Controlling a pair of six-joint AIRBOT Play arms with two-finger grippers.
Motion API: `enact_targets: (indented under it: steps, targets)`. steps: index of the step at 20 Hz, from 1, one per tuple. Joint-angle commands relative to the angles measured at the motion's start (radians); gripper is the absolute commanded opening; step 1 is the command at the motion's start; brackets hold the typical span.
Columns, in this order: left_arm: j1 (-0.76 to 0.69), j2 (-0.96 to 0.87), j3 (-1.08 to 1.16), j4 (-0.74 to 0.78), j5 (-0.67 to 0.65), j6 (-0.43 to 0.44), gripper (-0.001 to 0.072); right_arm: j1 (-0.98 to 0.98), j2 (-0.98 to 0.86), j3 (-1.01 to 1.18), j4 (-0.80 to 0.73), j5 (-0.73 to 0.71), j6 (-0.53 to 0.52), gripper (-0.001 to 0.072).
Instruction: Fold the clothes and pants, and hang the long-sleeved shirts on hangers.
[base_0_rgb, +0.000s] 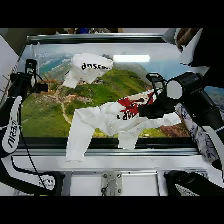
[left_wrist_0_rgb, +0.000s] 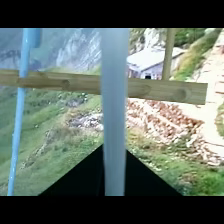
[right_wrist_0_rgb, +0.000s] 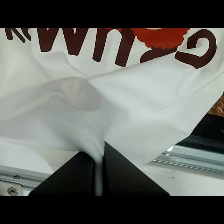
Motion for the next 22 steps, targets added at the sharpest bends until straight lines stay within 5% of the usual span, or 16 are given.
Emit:
enact_targets:
  steps: [1,7,9,11,14,17,19,22]
  targets:
    - [-0.043,0.066,0.001,0.0,0.0,0.019,0.002,0.001,-0.001,0.0,0.0,0.0,0.0,0.003]
    - [-0.111,0.166,0.001,-0.002,-0.007,0.035,0.0019,0.001,-0.001,0.0,0.0,0.0,0.0,0.003]
    - [-0.157,0.225,0.001,-0.036,-0.035,0.114,0.0019,0.001,-0.001,0.0,0.0,0.0,0.0,0.003]
    - [-0.198,0.283,0.001,-0.182,-0.096,0.336,0.0019,0.001,-0.001,0.0,0.0,0.0,0.0,0.003]
    - [-0.217,0.352,0.001,-0.565,-0.318,0.846,0.0019,0.001,-0.001,0.0,0.0,0.0,0.0,0.003]
    - [-0.217,0.388,0.001,-0.836,-0.59,1.134,0.0019,0.001,-0.001,0.0,0.0,0.0,0.0,0.003]
    - [-0.217,0.392,0.001,-0.836,-0.715,1.16,0.002,0.001,-0.001,0.0,0.0,0.0,0.0,0.003]
    - [-0.215,0.391,0.001,-0.84,-0.689,1.159,0.002,0.001,-0.001,0.0,0.0,0.0,0.0,0.0029]
